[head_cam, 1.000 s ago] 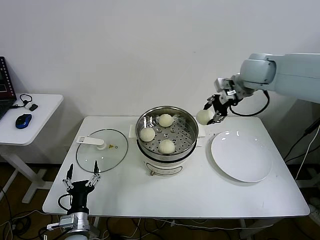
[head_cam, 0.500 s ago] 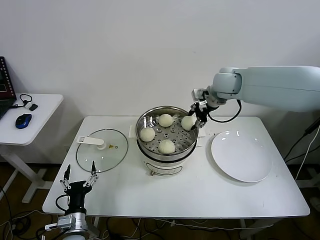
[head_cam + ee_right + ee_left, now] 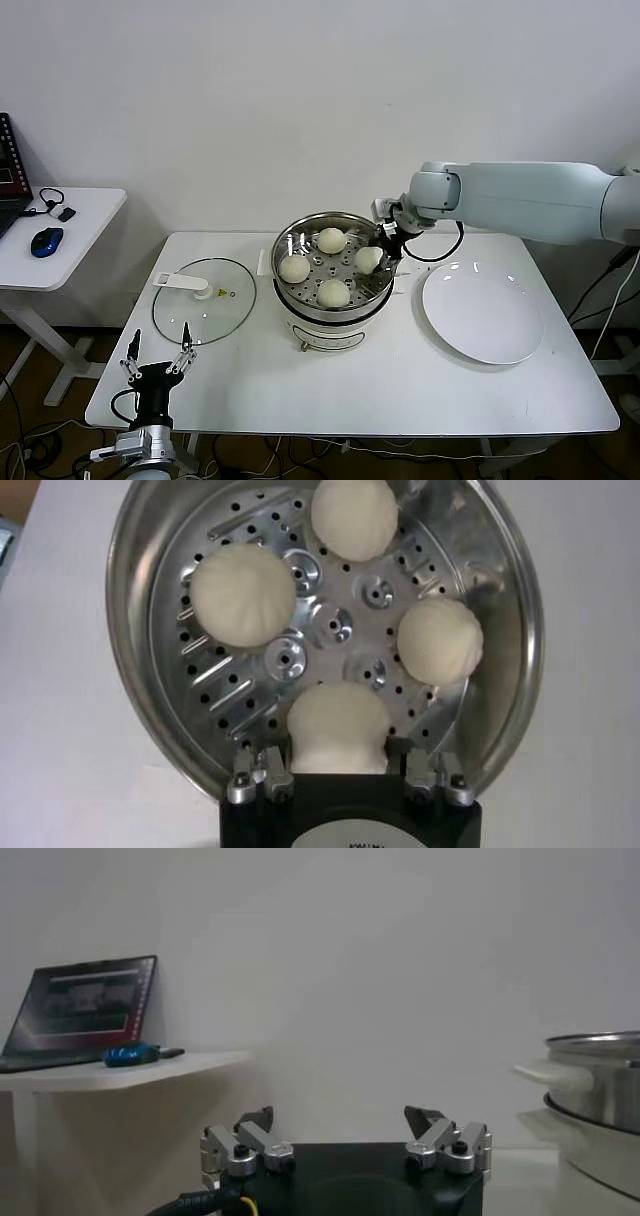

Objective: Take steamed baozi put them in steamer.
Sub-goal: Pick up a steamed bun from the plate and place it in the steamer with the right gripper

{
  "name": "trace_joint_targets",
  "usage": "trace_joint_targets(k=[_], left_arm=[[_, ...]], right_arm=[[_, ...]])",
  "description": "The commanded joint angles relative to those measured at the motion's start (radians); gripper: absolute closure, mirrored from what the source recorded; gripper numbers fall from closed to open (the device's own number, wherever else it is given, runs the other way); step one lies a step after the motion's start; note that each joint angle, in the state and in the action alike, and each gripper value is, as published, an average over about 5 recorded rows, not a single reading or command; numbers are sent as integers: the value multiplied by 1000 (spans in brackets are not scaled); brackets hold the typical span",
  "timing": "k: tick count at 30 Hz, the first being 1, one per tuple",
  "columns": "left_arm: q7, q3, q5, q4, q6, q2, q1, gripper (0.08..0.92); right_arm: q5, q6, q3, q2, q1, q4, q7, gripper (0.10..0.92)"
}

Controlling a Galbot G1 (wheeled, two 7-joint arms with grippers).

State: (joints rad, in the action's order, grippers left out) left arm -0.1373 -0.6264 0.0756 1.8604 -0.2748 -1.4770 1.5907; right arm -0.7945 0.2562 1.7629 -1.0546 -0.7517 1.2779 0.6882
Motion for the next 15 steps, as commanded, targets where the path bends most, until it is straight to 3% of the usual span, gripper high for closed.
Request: trace_joint_targets(k=[1, 15], left_arm=[[-2, -1, 0, -3, -5, -1, 1, 177], [-2, -6, 3, -10, -12, -1, -4, 177]], right_arm=[[27, 3, -40, -19, 81, -50, -8, 406], [34, -3, -59, -49, 99, -104, -13, 406]])
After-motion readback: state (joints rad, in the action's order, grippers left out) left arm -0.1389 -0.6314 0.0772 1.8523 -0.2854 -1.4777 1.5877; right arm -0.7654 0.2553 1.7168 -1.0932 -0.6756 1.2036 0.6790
